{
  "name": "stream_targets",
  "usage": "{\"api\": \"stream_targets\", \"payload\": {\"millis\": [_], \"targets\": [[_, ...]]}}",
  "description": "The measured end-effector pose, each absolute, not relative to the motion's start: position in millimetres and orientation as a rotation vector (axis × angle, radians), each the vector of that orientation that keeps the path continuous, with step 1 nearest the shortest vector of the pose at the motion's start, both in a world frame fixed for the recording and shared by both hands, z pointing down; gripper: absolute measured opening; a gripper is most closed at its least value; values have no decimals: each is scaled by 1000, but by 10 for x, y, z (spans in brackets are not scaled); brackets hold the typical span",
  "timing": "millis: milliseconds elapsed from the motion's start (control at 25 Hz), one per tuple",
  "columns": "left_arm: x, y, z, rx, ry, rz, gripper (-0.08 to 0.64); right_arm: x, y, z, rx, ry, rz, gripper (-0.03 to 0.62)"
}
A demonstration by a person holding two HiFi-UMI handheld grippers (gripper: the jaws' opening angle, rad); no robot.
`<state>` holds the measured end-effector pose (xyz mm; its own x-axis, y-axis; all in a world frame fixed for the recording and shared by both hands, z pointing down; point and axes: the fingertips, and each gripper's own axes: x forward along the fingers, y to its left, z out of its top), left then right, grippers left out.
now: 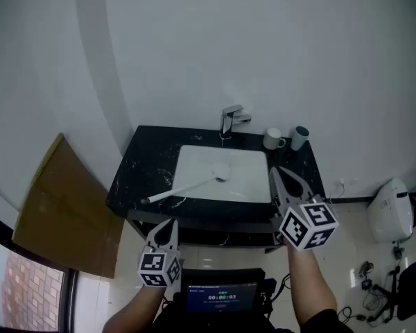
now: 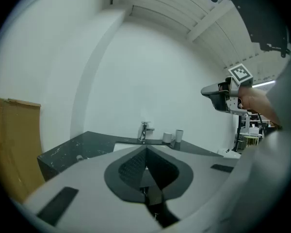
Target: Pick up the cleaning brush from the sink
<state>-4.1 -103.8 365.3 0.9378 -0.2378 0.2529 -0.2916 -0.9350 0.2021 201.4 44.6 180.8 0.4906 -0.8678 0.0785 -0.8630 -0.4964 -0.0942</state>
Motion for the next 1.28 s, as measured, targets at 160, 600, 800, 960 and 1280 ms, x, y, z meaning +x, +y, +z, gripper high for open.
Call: {"api": "stream_targets", "payload": {"millis": [160,600,800,960,1280], "targets": [[12,-999,3531,2850,-449,278,15,2141,484,1852,-2680,1599,-200,2],[261,-1055,3446,2806,-653,293,15,2668,-246,2608,-2596,2077,-345,2],[174,-1572,3406,2751,-782,276,15,2592,-1053,3261,-2374,2473,-468,2],[40,-1920,3725,2735,-868,228,15,2456,-1593,3959,-2214,2734,-483,2],[-121,-2033,4455,2717,-1054,214,17,1910,-1999,5309,-1638,3284,-480,23]]}}
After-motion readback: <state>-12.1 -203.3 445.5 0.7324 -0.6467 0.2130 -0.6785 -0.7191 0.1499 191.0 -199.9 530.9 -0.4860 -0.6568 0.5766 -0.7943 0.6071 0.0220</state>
